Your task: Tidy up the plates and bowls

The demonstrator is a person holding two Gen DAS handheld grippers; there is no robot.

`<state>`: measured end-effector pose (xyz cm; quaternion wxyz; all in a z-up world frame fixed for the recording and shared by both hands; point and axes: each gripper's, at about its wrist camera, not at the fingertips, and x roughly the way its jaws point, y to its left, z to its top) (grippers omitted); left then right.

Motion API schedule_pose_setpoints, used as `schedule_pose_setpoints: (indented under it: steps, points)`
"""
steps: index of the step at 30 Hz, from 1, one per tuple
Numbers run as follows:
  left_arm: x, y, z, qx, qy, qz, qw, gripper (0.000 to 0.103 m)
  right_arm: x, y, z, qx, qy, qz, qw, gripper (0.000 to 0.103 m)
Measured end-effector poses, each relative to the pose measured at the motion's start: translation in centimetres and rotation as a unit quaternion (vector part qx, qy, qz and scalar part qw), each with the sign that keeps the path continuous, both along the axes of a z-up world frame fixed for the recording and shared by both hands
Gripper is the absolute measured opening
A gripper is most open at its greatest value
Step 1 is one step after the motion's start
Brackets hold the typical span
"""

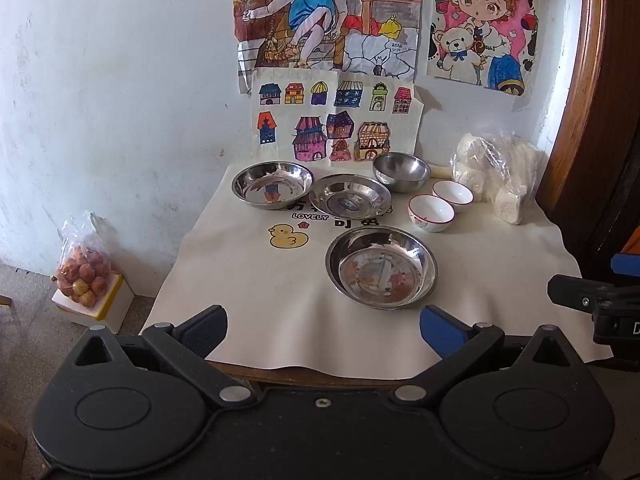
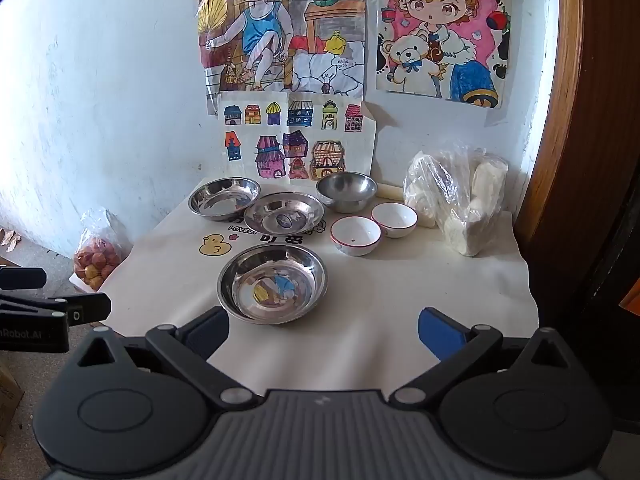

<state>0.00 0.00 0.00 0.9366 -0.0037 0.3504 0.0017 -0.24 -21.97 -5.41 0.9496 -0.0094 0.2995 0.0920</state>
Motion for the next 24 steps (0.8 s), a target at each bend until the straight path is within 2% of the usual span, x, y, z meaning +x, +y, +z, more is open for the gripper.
schedule_pose_setpoints:
  steps: [24]
  points:
    - [-0.02, -0.02, 0.01, -0.001, 0.005, 0.0, 1.0, 0.102, 0.23, 0.2, -0.27, -0.002, 0.002, 0.0, 1.0, 0.103]
